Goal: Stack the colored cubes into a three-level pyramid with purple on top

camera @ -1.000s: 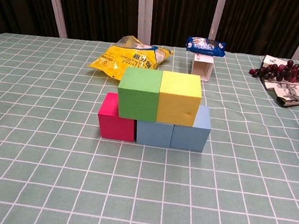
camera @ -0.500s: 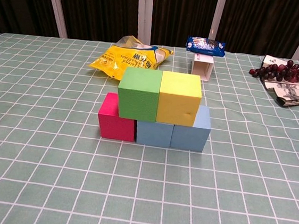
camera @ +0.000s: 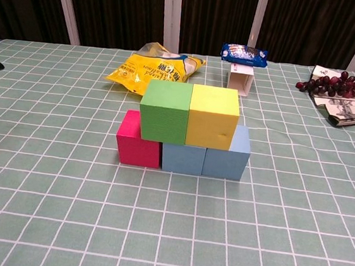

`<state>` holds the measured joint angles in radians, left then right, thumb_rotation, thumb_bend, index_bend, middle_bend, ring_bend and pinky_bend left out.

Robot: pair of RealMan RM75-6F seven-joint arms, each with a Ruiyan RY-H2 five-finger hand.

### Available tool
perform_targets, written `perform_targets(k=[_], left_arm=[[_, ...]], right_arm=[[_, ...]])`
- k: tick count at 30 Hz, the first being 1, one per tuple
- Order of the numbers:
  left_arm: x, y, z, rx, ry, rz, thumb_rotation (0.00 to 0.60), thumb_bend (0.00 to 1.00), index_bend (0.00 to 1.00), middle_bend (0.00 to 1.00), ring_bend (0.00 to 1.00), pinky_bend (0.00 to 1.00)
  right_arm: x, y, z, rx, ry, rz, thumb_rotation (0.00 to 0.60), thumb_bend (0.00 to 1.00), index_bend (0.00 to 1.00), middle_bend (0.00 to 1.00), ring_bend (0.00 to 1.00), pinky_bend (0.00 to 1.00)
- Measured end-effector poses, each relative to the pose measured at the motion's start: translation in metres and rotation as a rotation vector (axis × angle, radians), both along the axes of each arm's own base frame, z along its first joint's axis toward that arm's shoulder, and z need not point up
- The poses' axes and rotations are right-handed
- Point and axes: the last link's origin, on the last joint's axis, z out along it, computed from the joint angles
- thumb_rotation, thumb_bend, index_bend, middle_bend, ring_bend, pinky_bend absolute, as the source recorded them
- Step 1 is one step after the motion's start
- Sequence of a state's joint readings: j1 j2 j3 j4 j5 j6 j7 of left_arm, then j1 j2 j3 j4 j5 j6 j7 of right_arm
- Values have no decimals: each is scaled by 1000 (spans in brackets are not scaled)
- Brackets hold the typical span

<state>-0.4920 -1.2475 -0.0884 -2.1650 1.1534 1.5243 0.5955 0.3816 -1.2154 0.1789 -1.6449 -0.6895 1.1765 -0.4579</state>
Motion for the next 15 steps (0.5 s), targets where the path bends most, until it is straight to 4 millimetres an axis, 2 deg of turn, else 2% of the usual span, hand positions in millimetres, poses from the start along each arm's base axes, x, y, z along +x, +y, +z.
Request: perform_targets(k=[4,9,15], left_arm=[[-1,1,1,6,-3,5,600,65,0,57,0,0],[-3,3,3,10,-7,14,600,65,0,57,0,0],[-7,5,2,8,-4,27,600,65,0,57,0,0]], right_arm=[[6,1,-3,41,8,31,600,205,0,19,0,0],[9,0,-7,99,13,67,600,203,0,108,1,0],[3,-5,-8,152,34,107,600,204,0,178,20,0]])
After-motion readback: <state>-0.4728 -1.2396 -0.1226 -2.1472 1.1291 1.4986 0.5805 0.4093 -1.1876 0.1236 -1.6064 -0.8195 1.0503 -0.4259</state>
